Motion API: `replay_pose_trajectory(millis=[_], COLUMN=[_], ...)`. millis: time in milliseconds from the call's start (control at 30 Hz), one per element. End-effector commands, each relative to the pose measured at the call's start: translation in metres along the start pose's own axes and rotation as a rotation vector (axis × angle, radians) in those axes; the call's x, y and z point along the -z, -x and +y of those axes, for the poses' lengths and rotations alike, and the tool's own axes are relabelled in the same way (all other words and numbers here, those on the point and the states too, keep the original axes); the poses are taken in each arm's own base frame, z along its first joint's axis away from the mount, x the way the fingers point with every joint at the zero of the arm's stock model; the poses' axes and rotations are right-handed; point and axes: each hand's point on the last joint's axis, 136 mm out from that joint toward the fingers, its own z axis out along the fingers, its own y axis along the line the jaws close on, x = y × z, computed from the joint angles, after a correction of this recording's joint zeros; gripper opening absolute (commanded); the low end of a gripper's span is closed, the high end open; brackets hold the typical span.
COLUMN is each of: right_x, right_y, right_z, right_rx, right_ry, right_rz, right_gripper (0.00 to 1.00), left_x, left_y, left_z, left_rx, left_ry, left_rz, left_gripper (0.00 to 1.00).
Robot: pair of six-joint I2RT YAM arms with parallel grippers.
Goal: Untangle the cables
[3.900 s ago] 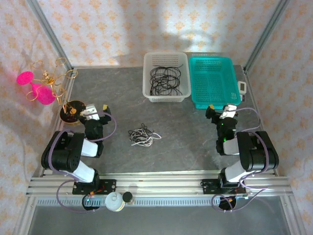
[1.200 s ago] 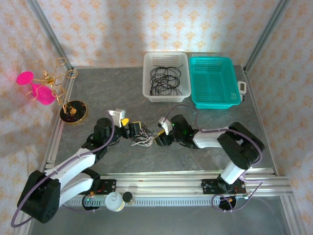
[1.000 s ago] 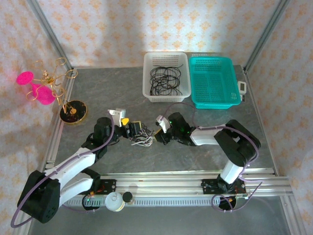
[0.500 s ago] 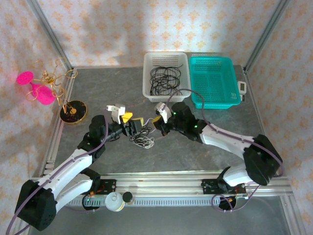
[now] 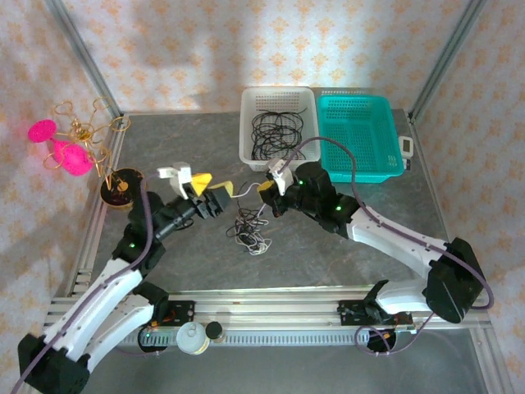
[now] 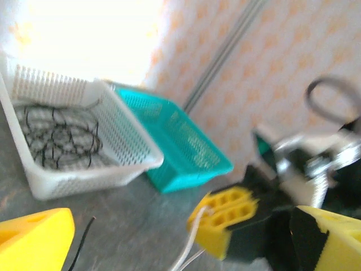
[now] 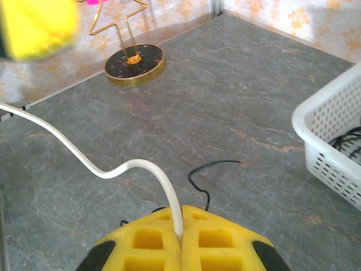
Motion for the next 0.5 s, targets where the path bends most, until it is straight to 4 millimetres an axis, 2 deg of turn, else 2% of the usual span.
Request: replay_pose_trajectory(millis=[0,100,167,233,367,433,467], right_x=[0.005,0.002,0.001,-0.003,-0.011,-0.014,-0.016], right_y=[0.015,0.021,0.022,0.02,0.016,0.015,0.015], right_z=[-0.011,-0.025,-0.039,-0.044,-0.043,-0.039,-0.035], right_rx=[-0.061,-0.165,-0.272,-0.36,-0.513,-0.571,-0.586], right_ry=[-0.079,-0.147,-0.218,-0.24,-0.21,-0.175,-0.151], right_rz=[-0.05,-0.09,-0.107,-0.118,-0.141,-0.153,-0.158], right_gripper=[0.0,0.0,0.0,0.0,0.0,0.0,0.0], left_x=[0.022,0.029,0.026,0.022,0.013,0.007,0.002], left_y=[0.023,0.008,-0.008,-0.018,-0.017,-0.012,-0.011], left_z=[0.01,0.03,0.03,0.03,0.017,0.014,0.011], left_rx=[0.134,0.244,0.305,0.373,0.432,0.451,0.458], left_ry=[0.141,0.229,0.19,0.157,0.037,-0.008,-0.035], left_rz=[-0.076,-0.066,-0.034,-0.027,-0.097,-0.135,-0.144], left_gripper=[0.99,0.99,0.94,0.9,0.87,0.65,0.58])
